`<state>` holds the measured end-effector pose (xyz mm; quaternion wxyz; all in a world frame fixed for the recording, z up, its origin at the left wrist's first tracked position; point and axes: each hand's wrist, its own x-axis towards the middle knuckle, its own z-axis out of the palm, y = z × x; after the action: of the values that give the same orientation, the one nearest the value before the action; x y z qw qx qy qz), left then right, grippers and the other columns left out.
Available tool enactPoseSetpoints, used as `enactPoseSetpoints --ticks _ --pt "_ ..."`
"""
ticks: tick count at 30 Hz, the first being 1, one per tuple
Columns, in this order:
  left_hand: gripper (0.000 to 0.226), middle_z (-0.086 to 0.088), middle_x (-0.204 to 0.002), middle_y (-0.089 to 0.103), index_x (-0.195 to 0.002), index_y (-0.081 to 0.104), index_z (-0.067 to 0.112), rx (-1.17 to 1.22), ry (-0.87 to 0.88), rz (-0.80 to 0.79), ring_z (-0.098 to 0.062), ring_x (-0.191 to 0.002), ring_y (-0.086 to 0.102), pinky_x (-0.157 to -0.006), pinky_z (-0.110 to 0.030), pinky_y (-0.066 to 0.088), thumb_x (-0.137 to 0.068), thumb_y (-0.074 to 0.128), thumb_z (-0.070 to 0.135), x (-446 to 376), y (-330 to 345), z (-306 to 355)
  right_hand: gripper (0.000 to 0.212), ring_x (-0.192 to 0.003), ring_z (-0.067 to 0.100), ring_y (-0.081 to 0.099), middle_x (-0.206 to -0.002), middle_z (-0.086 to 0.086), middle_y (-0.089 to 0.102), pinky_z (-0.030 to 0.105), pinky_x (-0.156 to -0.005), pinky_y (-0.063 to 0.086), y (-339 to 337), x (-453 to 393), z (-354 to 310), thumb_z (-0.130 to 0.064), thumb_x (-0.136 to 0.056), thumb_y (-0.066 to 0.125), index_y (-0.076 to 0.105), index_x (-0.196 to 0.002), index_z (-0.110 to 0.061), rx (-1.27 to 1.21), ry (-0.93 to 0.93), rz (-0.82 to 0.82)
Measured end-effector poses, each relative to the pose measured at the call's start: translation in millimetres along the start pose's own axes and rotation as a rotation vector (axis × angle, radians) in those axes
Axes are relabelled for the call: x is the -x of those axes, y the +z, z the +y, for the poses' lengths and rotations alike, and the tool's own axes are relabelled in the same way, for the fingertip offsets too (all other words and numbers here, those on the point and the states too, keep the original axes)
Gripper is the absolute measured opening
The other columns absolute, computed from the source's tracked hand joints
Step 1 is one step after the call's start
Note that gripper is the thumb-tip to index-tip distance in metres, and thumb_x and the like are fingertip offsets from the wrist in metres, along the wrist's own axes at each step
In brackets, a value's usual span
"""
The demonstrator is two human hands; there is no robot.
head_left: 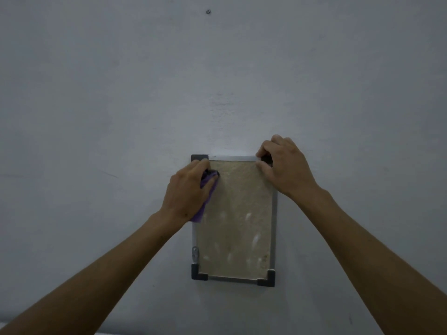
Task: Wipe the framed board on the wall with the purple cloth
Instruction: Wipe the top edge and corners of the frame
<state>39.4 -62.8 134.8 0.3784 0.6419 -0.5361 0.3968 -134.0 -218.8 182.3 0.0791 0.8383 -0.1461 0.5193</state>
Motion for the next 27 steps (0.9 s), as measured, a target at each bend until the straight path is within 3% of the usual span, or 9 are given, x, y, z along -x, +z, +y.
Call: enactPoseSetpoints --ticks 2,6,11,16,20,24,27 --pt "0.016 0.001 -0.089 0.059 -0.095 0.058 0.015 -0.054 0.07 -0.047 -0.016 -0.07 0.057 -0.062 -0.036 0.055 -0.097 0.06 0.032 1 0 1 0.013 -0.096 0.016 0.049 -0.101 0.001 0.057 0.03 -0.08 0.048 -1 0 0 -0.021 -0.09 0.07 0.066 -0.1 -0.013 -0.003 0.001 -0.002" --pt "0.014 0.0 -0.09 0.061 -0.094 0.057 0.013 0.007 -0.081 0.152 -0.014 -0.07 0.055 -0.062 -0.027 0.048 -0.098 0.061 0.027 -2 3 6 0.012 -0.096 0.016 0.048 -0.101 0.0 0.056 0.03 -0.079 0.048 0 1 0 -0.02 -0.09 0.069 0.066 -0.1 -0.013 -0.008 0.007 0.007" --pt "0.018 0.003 -0.084 0.055 -0.088 0.052 0.016 -0.039 0.05 0.01 -0.013 -0.062 0.052 -0.054 -0.03 0.051 -0.098 0.06 0.028 13 15 11 0.013 -0.097 0.016 0.048 -0.102 0.0 0.056 0.031 -0.08 0.049 -1 0 0 -0.022 -0.091 0.069 0.064 -0.1 -0.013 -0.006 0.01 -0.009" --pt "0.018 -0.001 -0.083 0.058 -0.089 0.054 0.013 0.043 -0.112 0.158 -0.015 -0.065 0.054 -0.057 -0.027 0.047 -0.098 0.06 0.027 1 14 10 0.013 -0.096 0.014 0.047 -0.102 -0.002 0.055 0.028 -0.078 0.048 -1 1 0 -0.022 -0.091 0.069 0.064 -0.1 -0.014 -0.01 0.007 0.004" --pt "0.017 0.001 -0.086 0.058 -0.09 0.055 0.015 -0.013 0.087 -0.025 -0.015 -0.065 0.055 -0.058 -0.033 0.053 -0.097 0.061 0.03 3 13 9 0.014 -0.098 0.014 0.047 -0.103 -0.001 0.055 0.029 -0.079 0.049 0 1 1 -0.023 -0.092 0.068 0.064 -0.101 -0.014 -0.007 0.011 -0.009" --pt "0.017 0.001 -0.083 0.06 -0.089 0.056 0.014 0.089 -0.151 0.21 -0.013 -0.069 0.055 -0.061 -0.026 0.047 -0.097 0.062 0.028 -14 8 7 0.013 -0.096 0.014 0.047 -0.102 -0.001 0.055 0.028 -0.078 0.047 0 1 0 -0.021 -0.091 0.069 0.064 -0.1 -0.013 -0.015 0.007 0.008" --pt "0.017 0.001 -0.085 0.059 -0.09 0.054 0.015 0.045 -0.025 0.09 -0.013 -0.069 0.055 -0.061 -0.027 0.049 -0.098 0.06 0.029 -11 13 13 0.012 -0.096 0.014 0.046 -0.101 -0.001 0.055 0.028 -0.077 0.048 -1 1 -1 -0.022 -0.092 0.068 0.064 -0.1 -0.013 -0.018 0.007 -0.001"
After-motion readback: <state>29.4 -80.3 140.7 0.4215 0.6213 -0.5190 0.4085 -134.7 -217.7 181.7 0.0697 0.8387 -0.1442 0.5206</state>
